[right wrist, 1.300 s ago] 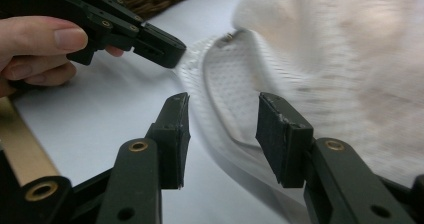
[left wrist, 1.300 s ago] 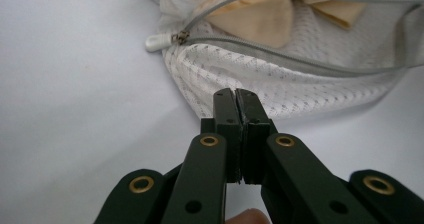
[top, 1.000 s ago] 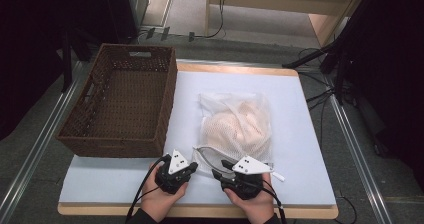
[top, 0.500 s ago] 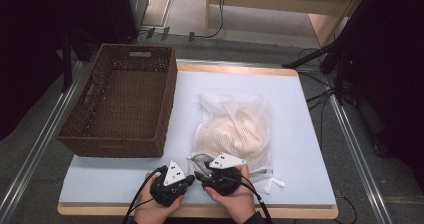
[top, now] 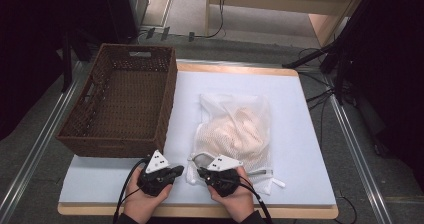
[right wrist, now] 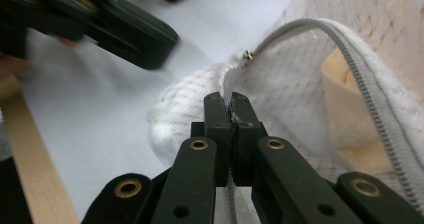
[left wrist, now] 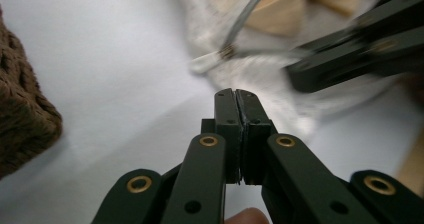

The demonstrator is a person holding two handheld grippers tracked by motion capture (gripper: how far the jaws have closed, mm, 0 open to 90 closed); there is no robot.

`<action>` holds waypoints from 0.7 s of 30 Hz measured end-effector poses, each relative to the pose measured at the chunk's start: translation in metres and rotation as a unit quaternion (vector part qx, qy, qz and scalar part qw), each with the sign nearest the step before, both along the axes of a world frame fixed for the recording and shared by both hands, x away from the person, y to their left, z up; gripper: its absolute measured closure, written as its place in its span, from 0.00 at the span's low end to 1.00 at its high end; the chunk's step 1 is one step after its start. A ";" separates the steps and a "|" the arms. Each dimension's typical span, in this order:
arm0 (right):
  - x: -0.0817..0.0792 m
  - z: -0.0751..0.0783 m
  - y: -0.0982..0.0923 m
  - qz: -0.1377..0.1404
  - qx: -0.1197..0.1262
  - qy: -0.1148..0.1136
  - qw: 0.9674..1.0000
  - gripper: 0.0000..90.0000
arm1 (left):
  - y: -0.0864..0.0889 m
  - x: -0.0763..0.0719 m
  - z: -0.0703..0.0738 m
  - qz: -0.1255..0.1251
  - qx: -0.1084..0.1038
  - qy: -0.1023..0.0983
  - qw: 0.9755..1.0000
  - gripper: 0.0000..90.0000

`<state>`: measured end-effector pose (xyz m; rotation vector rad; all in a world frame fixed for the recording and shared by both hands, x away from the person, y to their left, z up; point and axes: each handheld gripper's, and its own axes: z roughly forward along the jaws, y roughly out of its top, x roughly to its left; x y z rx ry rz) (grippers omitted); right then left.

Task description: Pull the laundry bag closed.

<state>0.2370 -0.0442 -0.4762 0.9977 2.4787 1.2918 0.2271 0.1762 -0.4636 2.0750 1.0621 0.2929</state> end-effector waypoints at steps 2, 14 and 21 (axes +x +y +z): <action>-0.002 0.005 -0.002 0.005 0.011 -0.009 1.000 0.99 | -0.005 0.005 -0.002 0.001 0.012 0.002 1.000 1.00; -0.008 0.027 -0.015 0.022 0.068 -0.023 0.997 0.99 | -0.031 0.019 -0.007 -0.024 0.024 0.002 0.999 0.93; -0.008 0.027 -0.023 0.028 0.078 -0.017 0.996 0.99 | -0.050 0.031 -0.010 -0.059 0.007 -0.013 0.998 0.90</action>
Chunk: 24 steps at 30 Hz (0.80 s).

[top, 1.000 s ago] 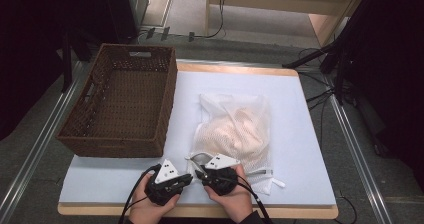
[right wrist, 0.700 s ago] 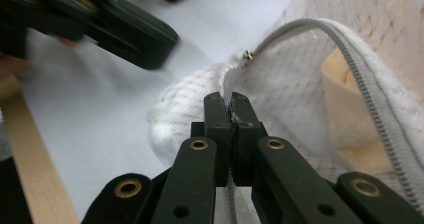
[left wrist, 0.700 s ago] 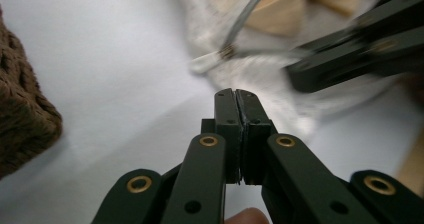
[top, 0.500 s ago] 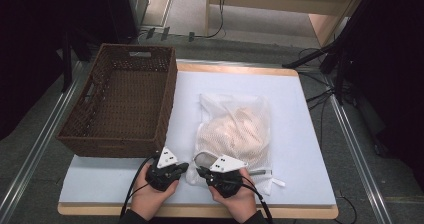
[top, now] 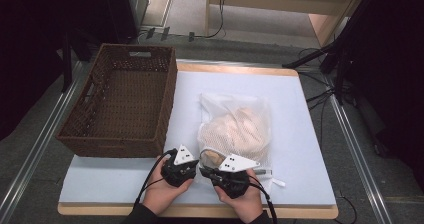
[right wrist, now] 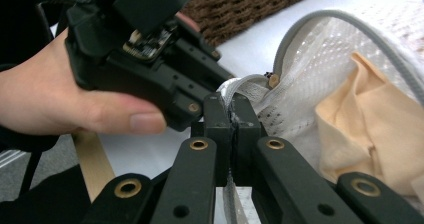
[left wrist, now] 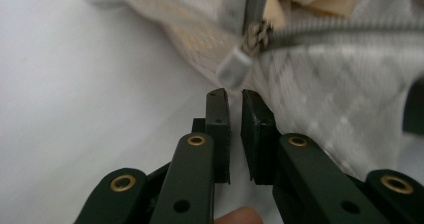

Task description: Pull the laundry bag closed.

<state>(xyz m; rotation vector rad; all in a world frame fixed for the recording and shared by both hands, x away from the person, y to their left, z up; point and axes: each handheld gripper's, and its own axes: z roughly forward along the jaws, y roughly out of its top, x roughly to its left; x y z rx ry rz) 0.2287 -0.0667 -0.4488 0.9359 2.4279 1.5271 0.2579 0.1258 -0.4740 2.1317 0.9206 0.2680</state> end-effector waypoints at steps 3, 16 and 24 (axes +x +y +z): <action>0.000 -0.004 -0.003 -0.008 -0.011 -0.003 1.000 0.99 | 0.002 0.006 0.002 0.007 -0.020 0.000 1.000 0.90; 0.009 -0.027 -0.010 -0.053 -0.071 0.030 0.996 0.99 | 0.022 0.001 0.013 0.053 -0.078 -0.016 0.995 0.93; 0.011 -0.033 -0.006 -0.055 -0.082 0.041 0.994 0.98 | 0.019 0.001 0.011 0.053 -0.068 -0.001 0.996 0.88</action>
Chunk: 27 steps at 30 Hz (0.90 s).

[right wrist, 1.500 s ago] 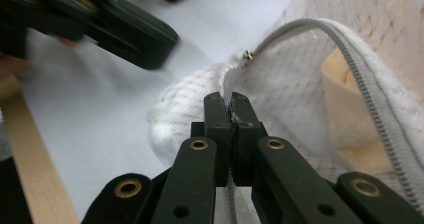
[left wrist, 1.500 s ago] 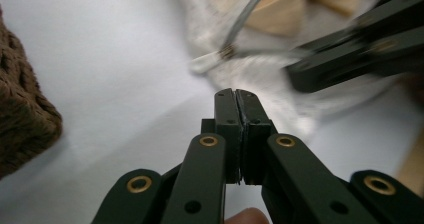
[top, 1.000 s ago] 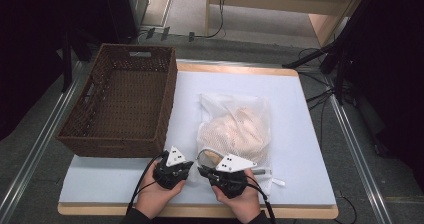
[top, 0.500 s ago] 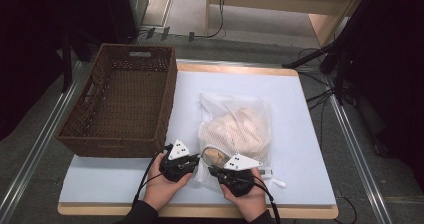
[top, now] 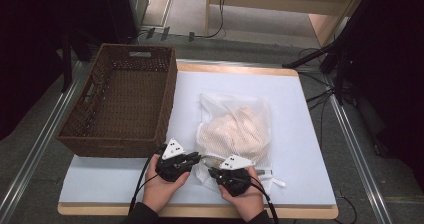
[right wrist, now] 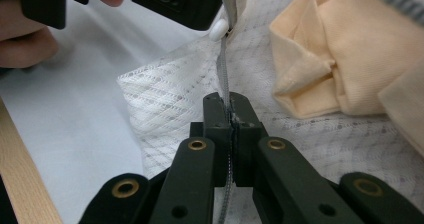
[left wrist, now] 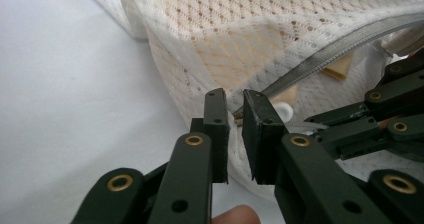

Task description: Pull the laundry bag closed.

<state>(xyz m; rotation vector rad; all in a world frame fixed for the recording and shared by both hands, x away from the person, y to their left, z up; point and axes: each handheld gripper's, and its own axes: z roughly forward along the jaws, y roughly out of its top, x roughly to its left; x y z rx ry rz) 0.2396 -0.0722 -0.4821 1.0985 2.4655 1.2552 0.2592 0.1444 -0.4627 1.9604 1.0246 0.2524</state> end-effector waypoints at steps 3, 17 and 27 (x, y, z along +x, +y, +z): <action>-0.001 0.000 -0.001 -0.001 0.000 0.002 1.000 0.95 | 0.005 -0.001 0.001 0.007 -0.008 0.016 1.000 0.83; -0.003 0.008 0.000 -0.002 0.001 -0.014 1.000 0.81 | 0.005 0.001 -0.009 -0.006 0.006 0.065 0.998 0.70; 0.000 0.002 0.003 -0.003 -0.019 0.002 1.000 0.99 | 0.001 0.007 -0.009 -0.005 -0.003 0.085 0.996 0.68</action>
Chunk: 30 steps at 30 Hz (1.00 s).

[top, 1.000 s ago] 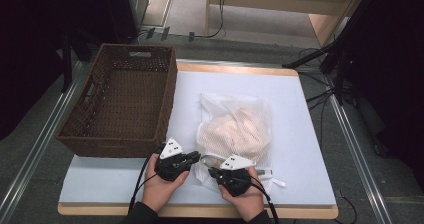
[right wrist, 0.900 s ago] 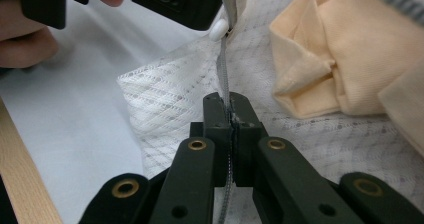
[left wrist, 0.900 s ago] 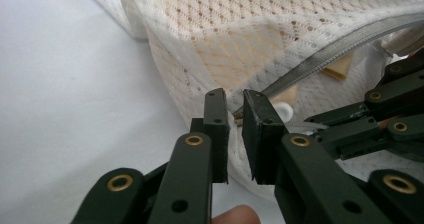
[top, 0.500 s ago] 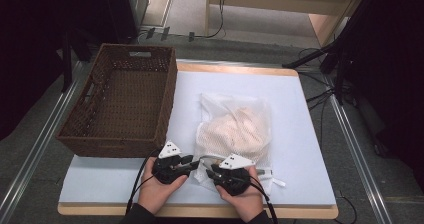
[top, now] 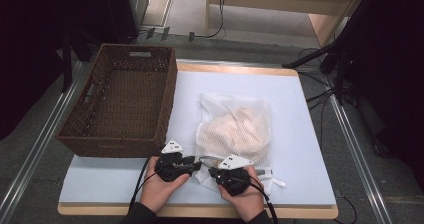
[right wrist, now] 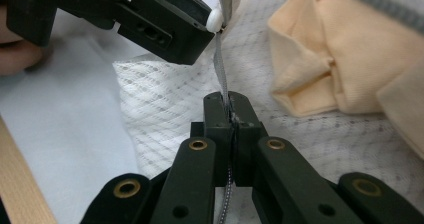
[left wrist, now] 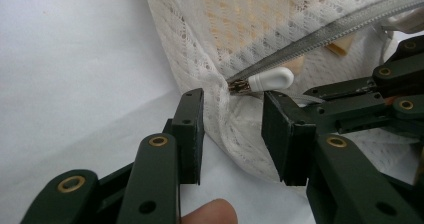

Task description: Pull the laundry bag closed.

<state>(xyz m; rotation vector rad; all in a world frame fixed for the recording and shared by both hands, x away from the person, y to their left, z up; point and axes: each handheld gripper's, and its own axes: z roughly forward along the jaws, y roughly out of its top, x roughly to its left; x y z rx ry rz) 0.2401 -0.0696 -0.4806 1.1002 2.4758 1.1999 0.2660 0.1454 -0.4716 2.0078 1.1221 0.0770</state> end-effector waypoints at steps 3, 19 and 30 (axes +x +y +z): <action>0.001 0.000 -0.001 -0.006 0.002 0.002 1.000 0.99 | -0.004 0.000 -0.001 -0.007 0.001 -0.002 1.000 0.68; 0.002 0.002 -0.004 -0.007 0.004 0.007 1.000 0.91 | -0.004 -0.014 0.019 -0.014 0.028 -0.083 0.996 1.00; 0.008 0.000 0.012 0.002 0.011 0.006 1.000 0.99 | 0.014 -0.020 0.022 -0.007 0.001 -0.078 0.997 0.98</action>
